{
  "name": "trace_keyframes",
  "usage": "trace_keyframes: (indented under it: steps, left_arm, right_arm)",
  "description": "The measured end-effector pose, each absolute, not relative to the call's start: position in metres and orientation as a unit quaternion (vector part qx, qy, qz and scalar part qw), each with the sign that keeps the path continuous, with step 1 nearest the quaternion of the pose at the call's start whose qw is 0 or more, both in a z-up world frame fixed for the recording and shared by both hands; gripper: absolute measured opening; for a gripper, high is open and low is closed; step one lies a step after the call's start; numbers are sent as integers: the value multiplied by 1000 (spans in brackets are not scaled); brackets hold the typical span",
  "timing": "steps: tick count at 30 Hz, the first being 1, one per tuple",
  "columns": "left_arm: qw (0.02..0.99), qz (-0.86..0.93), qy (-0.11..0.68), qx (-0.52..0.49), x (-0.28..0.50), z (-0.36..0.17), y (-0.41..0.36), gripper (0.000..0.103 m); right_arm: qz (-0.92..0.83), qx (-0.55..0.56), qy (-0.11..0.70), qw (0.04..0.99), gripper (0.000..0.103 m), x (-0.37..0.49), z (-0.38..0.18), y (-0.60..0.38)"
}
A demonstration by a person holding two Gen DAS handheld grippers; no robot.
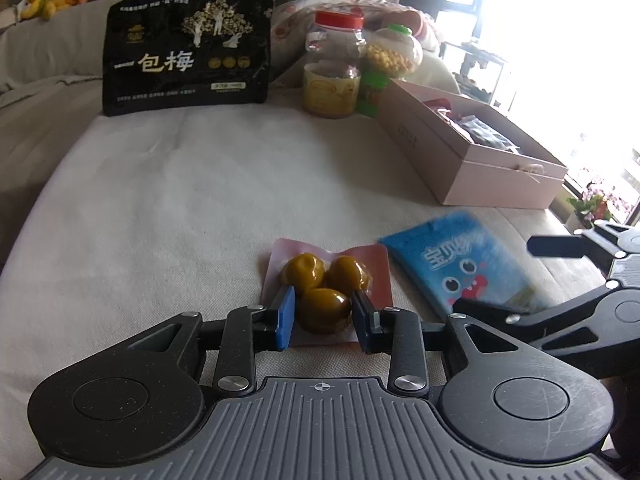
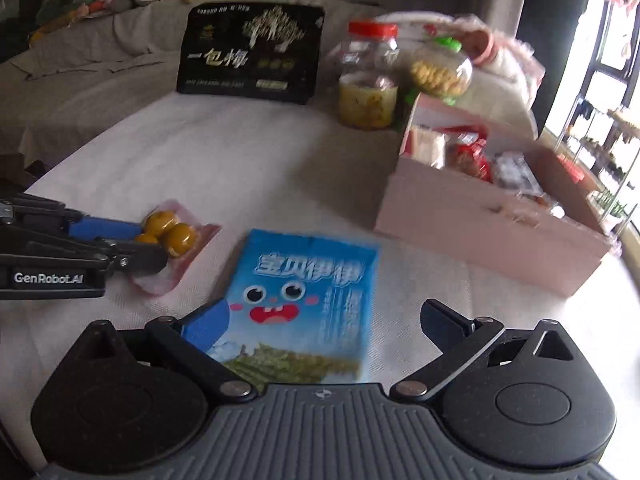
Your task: Organize snacks
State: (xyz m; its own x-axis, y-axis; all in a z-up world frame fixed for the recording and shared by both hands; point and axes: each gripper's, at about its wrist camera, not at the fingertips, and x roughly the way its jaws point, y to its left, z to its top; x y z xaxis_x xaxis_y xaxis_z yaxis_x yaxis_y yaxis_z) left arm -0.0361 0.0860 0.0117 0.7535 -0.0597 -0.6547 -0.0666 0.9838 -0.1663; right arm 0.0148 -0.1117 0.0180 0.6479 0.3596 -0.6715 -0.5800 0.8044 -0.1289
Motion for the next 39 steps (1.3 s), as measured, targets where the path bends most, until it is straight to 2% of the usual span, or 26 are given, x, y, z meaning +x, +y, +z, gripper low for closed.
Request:
trace_keyframes:
  steps: [3, 8, 17, 23, 27, 32, 39]
  left_arm:
    - [934, 4, 344, -92, -39, 10, 85, 36]
    - [939, 6, 334, -86, -42, 8, 83, 35]
    - [943, -2, 318, -99, -46, 5, 88, 36]
    - [942, -2, 315, -114, -47, 5, 90, 36]
    - [941, -10, 316, -118, -49, 6, 89, 35]
    - [939, -18, 328, -103, -46, 7, 83, 35]
    - [935, -24, 334, -119, -44, 8, 86, 35]
  right_arm:
    - [265, -146, 335, 893, 102, 22, 14, -124]
    - [272, -52, 399, 874, 102, 46, 11, -139]
    - [278, -131, 413, 857, 103, 42, 3, -96]
    - [280, -127, 413, 857, 103, 44, 4, -97]
    - [282, -126, 409, 859, 98, 41, 5, -102]
    - [289, -131, 405, 858, 84, 37, 10, -104]
    - [290, -136, 393, 862, 82, 25, 20, -122]
